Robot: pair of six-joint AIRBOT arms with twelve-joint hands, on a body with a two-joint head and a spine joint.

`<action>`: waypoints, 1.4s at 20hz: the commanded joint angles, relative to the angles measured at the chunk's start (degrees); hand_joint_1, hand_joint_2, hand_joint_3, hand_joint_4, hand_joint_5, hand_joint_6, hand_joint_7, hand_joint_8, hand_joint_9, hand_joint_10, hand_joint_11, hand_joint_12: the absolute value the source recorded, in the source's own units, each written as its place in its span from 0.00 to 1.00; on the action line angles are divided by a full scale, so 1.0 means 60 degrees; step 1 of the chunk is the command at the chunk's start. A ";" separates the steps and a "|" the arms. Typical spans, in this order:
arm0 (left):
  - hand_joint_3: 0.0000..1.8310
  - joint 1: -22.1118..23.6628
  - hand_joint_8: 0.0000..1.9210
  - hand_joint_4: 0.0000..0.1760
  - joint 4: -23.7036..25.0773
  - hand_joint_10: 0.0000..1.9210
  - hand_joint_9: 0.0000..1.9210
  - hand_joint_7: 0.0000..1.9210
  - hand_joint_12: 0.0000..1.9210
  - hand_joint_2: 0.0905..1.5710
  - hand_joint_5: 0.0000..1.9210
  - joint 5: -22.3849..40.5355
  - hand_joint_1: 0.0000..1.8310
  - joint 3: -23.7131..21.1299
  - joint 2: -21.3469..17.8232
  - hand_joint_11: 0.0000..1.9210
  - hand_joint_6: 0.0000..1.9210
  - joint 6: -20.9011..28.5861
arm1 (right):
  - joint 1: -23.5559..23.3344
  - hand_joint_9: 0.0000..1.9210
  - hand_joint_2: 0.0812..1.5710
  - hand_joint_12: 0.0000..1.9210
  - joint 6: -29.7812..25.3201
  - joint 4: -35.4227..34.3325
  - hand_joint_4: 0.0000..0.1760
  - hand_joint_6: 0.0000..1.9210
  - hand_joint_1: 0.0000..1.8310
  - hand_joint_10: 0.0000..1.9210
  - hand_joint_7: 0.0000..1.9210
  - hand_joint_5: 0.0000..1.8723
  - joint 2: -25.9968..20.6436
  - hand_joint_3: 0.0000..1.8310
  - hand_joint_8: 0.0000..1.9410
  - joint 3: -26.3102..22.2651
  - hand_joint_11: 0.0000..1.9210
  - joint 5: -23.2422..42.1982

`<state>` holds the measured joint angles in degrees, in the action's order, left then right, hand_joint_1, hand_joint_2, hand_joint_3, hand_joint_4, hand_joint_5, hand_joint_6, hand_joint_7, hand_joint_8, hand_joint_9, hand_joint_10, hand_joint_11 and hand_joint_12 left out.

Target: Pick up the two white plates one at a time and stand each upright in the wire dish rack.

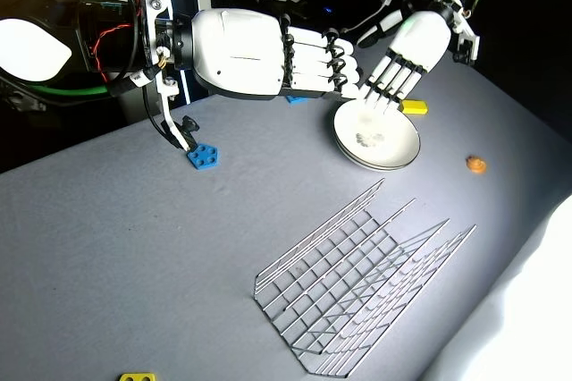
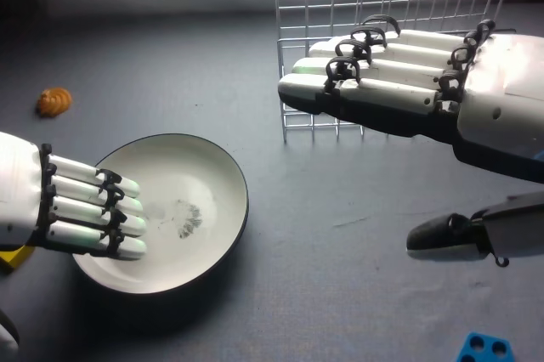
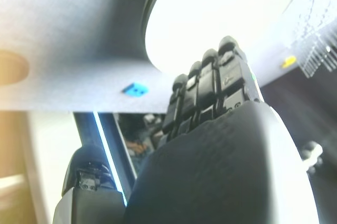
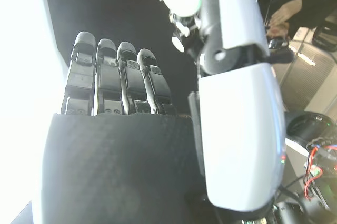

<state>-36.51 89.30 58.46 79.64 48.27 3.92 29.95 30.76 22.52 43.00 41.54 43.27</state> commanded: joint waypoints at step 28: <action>0.00 -0.0805 0.00 0.00 -0.0518 0.00 0.00 0.00 0.00 0.66 0.00 0.0282 0.00 0.1600 0.0967 0.00 0.00 -0.0344 | 0.0495 0.00 0.60 0.18 0.2225 0.0155 0.00 0.00 0.59 0.00 0.00 0.00 0.1368 0.00 0.00 0.0787 0.00 0.0819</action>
<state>-41.25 87.90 58.89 89.32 53.76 1.72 33.50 44.14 24.67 51.20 46.46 41.52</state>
